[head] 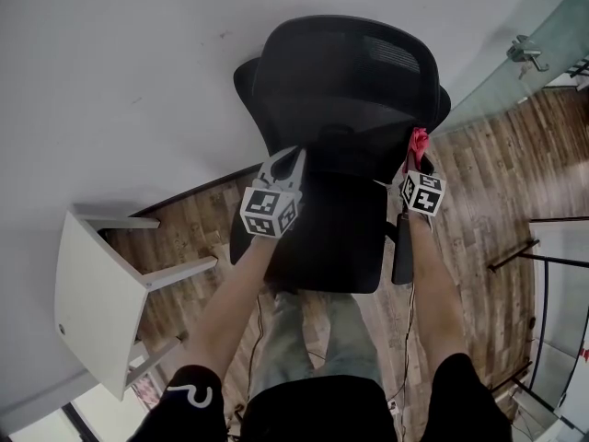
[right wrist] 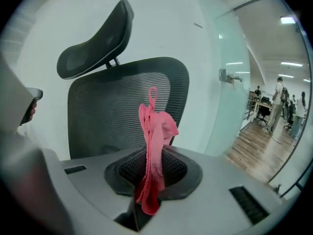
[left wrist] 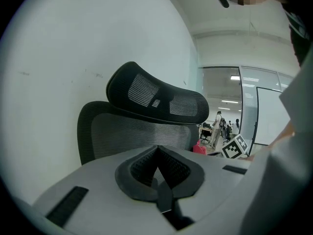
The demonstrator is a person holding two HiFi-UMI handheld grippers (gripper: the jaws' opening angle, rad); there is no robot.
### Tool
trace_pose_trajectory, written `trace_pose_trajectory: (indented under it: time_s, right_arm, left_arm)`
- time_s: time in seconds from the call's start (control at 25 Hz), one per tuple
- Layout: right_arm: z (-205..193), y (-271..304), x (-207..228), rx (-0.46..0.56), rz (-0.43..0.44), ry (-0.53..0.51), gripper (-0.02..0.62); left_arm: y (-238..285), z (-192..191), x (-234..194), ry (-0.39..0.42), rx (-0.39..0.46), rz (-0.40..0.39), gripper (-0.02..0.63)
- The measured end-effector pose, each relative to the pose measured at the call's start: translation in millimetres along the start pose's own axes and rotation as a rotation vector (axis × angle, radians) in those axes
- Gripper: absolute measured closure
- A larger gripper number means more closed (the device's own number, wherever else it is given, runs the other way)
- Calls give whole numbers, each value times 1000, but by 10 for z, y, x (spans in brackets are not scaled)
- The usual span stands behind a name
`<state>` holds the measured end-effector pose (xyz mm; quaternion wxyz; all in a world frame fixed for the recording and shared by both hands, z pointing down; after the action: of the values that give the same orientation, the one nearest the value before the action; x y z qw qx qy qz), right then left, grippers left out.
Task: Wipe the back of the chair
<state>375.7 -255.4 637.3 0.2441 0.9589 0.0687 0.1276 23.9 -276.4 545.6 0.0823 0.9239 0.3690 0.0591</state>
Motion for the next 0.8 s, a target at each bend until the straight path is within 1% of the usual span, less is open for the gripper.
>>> trace_pose_trajectory:
  time_s: [0.12, 0.2, 0.28, 0.4, 0.6, 0.8]
  right_arm:
    - [-34, -43, 46, 14, -39, 38, 520]
    - [-81, -63, -56, 12, -28, 39, 520]
    - [-150, -59, -251, 2, 9, 37, 520]
    - [-271, -10, -692, -26, 84, -2, 520]
    - [-448, 98, -1600, -71, 218, -96, 520]
    - [-639, 267, -2474, -94, 288, -164, 520]
  left_arm:
    - [-6, -5, -31, -6, 1, 4, 584]
    - [-44, -11, -81, -9, 2, 7, 584]
    - [-111, -42, -165, -11, -2, 12, 584]
    - [-255, -111, -337, -14, -9, 23, 584]
    - [-564, -235, -666, -19, -17, 32, 583]
    - [-901, -442, -1084, -32, -35, 44, 584]
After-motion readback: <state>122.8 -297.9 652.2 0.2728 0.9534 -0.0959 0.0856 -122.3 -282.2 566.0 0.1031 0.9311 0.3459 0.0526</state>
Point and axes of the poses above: the fingertips, and each gripper's own axes: y forward along the fingers, x to its right, z out of its top, the point moved 8 cm from there along -y, backward along the fingers, and after that the axes turned 15 degrees about y, right-handed, at the moved point
